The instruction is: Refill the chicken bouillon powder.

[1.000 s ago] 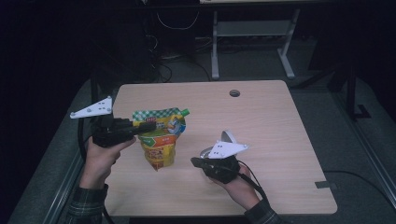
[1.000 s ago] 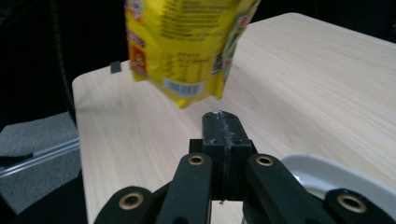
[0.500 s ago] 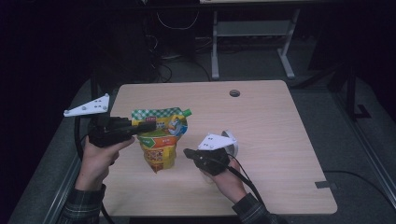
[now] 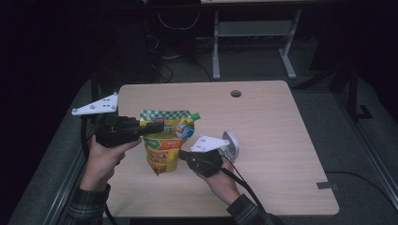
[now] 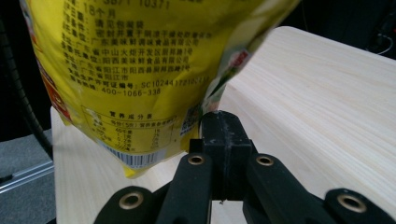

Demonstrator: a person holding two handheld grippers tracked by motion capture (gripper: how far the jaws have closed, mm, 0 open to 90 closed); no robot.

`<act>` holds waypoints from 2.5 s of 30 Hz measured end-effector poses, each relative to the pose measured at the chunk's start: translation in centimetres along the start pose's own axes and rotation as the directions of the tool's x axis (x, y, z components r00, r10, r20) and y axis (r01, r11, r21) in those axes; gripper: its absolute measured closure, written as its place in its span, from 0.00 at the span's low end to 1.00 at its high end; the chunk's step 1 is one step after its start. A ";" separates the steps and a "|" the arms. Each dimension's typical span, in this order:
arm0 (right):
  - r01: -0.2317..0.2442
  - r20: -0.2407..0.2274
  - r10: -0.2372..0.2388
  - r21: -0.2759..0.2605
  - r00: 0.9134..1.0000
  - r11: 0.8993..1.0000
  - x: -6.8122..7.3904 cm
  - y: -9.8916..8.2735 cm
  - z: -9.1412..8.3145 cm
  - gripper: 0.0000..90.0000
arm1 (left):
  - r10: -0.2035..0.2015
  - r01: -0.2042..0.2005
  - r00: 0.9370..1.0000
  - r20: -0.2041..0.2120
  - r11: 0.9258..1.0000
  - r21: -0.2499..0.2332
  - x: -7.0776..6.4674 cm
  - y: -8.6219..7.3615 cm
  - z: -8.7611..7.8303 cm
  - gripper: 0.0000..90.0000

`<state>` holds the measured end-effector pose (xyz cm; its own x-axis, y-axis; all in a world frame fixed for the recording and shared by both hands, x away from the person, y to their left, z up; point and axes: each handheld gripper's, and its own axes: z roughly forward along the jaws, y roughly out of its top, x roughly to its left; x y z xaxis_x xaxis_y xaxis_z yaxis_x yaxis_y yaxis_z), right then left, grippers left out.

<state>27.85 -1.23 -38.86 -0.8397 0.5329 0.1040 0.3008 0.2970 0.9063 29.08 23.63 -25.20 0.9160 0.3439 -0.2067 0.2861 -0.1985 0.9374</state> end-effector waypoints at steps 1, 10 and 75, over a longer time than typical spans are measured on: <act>0.001 -0.004 -0.001 0.001 1.000 1.000 0.1 -0.1 0.1 1.00 | 0.001 -0.001 1.000 0.002 1.000 0.006 -0.1 0.1 0.3 1.00; 0.015 -0.038 -0.016 -0.028 0.999 1.000 1.2 -0.9 0.5 1.00 | 0.005 -0.005 1.000 0.014 1.000 0.021 -0.3 0.7 1.6 1.00; 0.049 -0.186 -0.075 -0.142 0.980 0.989 3.3 -3.2 1.5 1.00 | -0.051 0.057 0.998 -0.026 0.948 0.313 1.2 0.7 11.8 1.00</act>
<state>24.80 0.75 -42.02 -0.9293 0.3525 0.1101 0.1923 0.2074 0.9592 33.69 13.07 -28.06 0.8926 0.3772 -0.2470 0.4111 -0.4556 0.7896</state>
